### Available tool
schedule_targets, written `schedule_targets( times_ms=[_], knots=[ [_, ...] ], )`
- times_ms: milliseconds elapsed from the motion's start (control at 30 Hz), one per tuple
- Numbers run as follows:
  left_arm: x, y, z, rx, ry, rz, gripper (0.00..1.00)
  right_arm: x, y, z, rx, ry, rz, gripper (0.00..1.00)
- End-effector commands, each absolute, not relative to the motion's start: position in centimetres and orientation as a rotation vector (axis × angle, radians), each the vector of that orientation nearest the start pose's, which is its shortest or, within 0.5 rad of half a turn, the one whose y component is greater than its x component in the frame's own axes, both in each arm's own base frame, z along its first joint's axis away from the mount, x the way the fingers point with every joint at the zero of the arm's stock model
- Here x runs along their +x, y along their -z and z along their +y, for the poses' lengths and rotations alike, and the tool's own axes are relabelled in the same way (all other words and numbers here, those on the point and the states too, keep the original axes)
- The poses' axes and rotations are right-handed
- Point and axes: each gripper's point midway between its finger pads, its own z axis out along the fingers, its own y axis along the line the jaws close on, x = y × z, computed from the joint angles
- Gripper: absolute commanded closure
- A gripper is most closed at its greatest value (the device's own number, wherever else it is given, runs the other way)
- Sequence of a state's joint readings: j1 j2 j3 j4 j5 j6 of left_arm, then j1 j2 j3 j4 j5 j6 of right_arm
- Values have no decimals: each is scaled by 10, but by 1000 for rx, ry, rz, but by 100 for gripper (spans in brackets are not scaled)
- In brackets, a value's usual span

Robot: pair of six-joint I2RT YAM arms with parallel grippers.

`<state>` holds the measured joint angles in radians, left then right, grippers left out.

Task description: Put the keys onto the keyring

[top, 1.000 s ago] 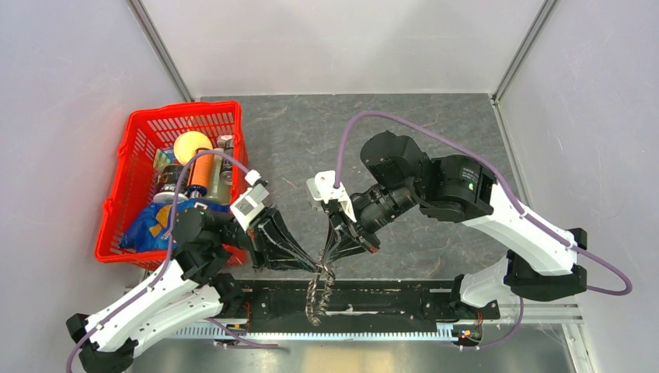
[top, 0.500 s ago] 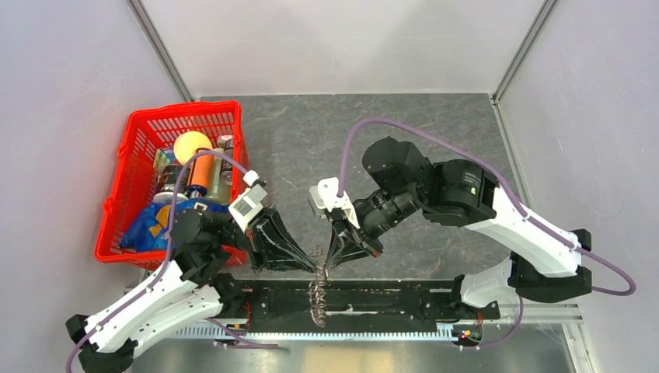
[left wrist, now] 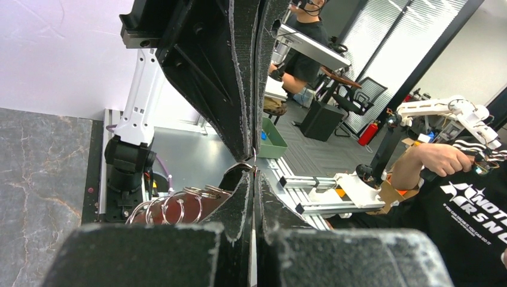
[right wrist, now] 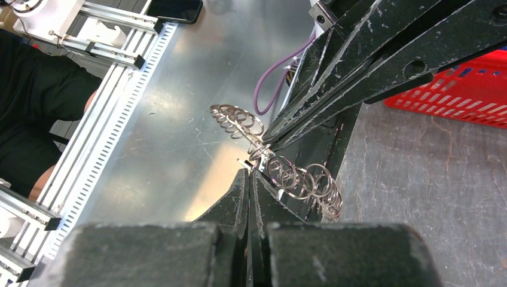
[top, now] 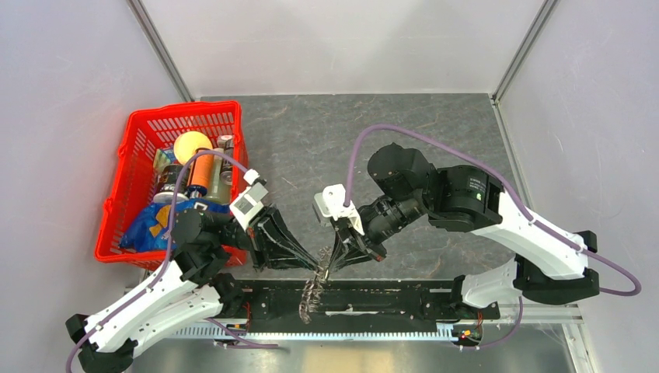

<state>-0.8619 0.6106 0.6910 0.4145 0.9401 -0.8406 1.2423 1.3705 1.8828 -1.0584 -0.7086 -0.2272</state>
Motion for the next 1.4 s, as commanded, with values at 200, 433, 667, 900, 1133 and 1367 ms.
schedule_targets(
  times_ms=[200, 433, 667, 900, 1133, 1367],
  knots=[
    [10, -408, -249, 953, 1880, 1158, 98, -15, -411, 320, -1835, -1348, 1265, 100],
    [9, -409, -248, 955, 1879, 1151, 98, -5, -409, 324, -1778, -1291, 1309, 100],
    [5, -412, -245, 969, 1884, 1134, 98, 14, -417, 320, -1633, -1200, 1384, 100],
    [3, -414, -243, 979, 1881, 1119, 98, 17, -412, 310, -1589, -1175, 1429, 100],
    [3, -413, -243, 983, 1880, 1115, 98, 19, -401, 312, -1579, -1171, 1467, 100],
    [1, -414, -241, 985, 1881, 1109, 98, 71, -353, 309, -1342, -897, 1734, 100]
  ],
)
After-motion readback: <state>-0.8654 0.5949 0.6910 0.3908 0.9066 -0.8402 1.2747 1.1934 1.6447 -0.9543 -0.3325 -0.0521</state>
